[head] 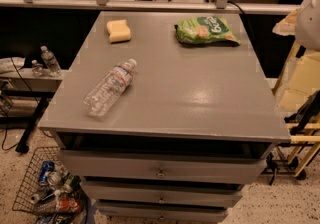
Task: Place water bottle upright
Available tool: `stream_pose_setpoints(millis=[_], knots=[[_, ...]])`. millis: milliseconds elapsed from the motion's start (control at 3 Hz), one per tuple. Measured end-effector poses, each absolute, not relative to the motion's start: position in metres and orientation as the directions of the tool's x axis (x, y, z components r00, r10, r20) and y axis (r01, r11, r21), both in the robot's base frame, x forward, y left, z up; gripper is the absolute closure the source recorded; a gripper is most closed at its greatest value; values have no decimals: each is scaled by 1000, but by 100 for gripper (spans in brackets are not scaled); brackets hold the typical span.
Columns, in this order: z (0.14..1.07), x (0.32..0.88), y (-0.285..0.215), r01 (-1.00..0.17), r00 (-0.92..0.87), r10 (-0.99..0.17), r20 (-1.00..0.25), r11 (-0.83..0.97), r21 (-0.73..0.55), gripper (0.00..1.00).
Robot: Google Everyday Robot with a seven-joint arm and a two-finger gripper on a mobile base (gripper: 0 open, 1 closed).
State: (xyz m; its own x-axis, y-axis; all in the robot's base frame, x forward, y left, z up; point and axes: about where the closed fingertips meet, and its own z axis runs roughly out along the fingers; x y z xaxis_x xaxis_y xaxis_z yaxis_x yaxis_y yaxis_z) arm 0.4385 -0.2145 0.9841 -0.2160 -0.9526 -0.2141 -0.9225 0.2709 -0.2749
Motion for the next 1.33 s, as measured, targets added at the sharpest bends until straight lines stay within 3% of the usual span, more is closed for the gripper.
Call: stream_pose_setpoints(millis=[667,1000,1333], knots=[[990,453,-200,-900,-283,-911,-300,360,-245,0],[980,486,-165,-866,-400,-814,-422,486,-117,0],[958,516,-123,-834,-498,-754,-428,552,-2,0]])
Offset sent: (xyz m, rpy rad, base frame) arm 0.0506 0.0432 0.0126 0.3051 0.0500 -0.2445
